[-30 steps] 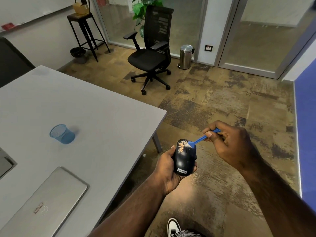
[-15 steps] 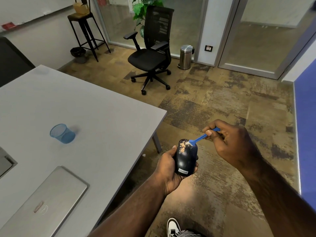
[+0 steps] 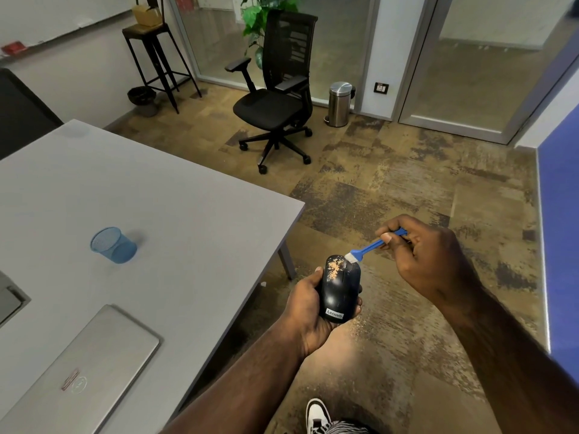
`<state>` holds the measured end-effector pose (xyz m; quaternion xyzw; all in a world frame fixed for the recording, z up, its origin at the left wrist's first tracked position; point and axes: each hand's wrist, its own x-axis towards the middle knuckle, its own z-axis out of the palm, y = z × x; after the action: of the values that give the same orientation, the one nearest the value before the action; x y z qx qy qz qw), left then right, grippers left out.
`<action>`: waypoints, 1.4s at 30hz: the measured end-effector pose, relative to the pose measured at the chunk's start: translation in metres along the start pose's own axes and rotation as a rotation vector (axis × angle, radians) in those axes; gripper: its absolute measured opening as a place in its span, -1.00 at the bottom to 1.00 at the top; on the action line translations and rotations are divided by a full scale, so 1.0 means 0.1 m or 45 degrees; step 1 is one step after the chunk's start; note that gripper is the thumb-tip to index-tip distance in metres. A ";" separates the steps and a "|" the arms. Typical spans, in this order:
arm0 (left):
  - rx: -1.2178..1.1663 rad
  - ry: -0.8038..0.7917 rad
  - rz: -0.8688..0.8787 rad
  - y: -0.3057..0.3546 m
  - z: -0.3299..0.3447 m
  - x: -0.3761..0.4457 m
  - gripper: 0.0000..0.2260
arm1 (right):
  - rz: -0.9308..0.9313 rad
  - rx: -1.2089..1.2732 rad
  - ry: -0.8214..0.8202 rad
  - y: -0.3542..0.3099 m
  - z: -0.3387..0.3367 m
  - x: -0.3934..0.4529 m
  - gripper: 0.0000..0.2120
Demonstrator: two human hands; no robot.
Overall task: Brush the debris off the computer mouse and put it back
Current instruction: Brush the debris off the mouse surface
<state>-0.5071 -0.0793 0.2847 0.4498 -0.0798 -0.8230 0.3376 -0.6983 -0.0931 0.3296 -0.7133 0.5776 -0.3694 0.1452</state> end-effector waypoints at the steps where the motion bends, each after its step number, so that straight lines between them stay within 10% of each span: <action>1: 0.003 -0.005 -0.003 0.00 0.00 0.00 -0.47 | 0.002 0.006 -0.018 0.00 0.00 -0.01 -0.88; 42: 0.077 0.046 -0.011 -0.03 0.02 -0.02 -0.49 | 0.095 -0.059 0.044 -0.04 0.12 0.00 -0.89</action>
<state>-0.5096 -0.0759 0.2859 0.4749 -0.0966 -0.8134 0.3218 -0.6870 -0.0947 0.3241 -0.6879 0.6146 -0.3626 0.1323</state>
